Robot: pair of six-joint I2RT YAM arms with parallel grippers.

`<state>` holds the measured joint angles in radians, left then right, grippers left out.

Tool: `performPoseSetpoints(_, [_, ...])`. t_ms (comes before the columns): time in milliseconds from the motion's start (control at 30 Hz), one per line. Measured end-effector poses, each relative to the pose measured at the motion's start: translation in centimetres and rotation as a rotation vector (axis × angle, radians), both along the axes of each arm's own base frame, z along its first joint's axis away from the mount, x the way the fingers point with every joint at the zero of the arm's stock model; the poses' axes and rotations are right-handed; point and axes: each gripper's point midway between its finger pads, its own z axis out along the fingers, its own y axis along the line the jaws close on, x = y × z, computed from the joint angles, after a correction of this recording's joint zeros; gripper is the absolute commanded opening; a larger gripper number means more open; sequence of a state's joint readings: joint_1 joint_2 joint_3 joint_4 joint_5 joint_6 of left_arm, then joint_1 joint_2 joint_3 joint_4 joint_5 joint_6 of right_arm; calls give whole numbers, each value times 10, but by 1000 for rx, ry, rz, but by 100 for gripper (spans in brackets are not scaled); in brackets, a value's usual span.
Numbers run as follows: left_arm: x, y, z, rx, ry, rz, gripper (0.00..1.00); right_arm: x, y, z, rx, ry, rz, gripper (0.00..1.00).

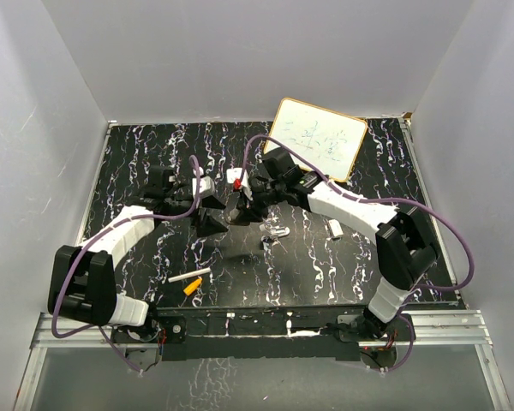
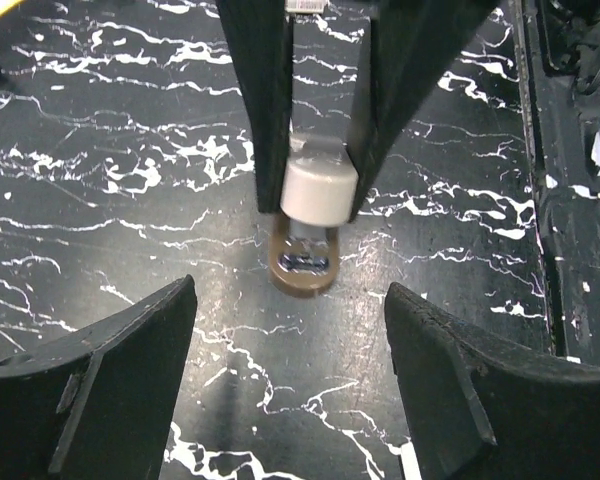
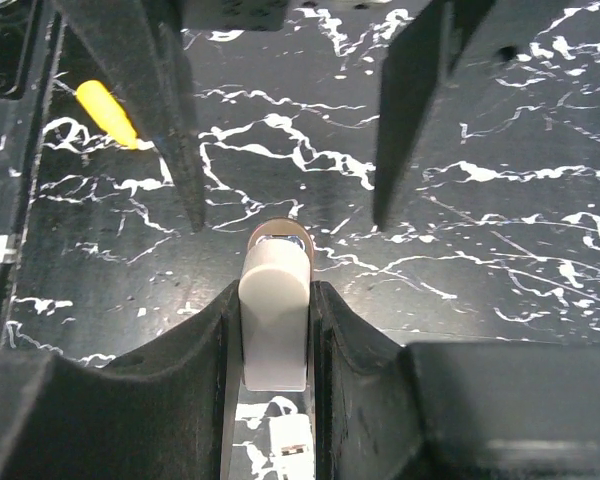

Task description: Load the staples into the stapler

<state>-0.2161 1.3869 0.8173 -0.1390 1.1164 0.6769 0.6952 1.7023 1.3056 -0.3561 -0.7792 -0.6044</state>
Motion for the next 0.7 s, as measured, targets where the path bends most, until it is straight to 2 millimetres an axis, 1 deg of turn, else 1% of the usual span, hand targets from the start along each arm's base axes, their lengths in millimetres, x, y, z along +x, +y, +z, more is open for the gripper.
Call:
performPoseSetpoints(133, [-1, -8, 7, -29, -11, -20, 74, -9, -1, -8, -1, 31, 22, 8])
performPoseSetpoints(200, [-1, -10, 8, -35, -14, -28, 72, -12, -1, -10, 0, 41, 30, 8])
performPoseSetpoints(267, [-3, -13, 9, -37, -13, -37, 68, -14, -1, -10, 6, 46, 38, 8])
performPoseSetpoints(433, [-9, -20, 9, -39, -22, -69, 51, -15, 1, -8, 19, 49, 47, 9])
performPoseSetpoints(700, [-14, -25, -1, -25, -20, -103, 22, -16, 1, -9, 19, 61, 41, 9])
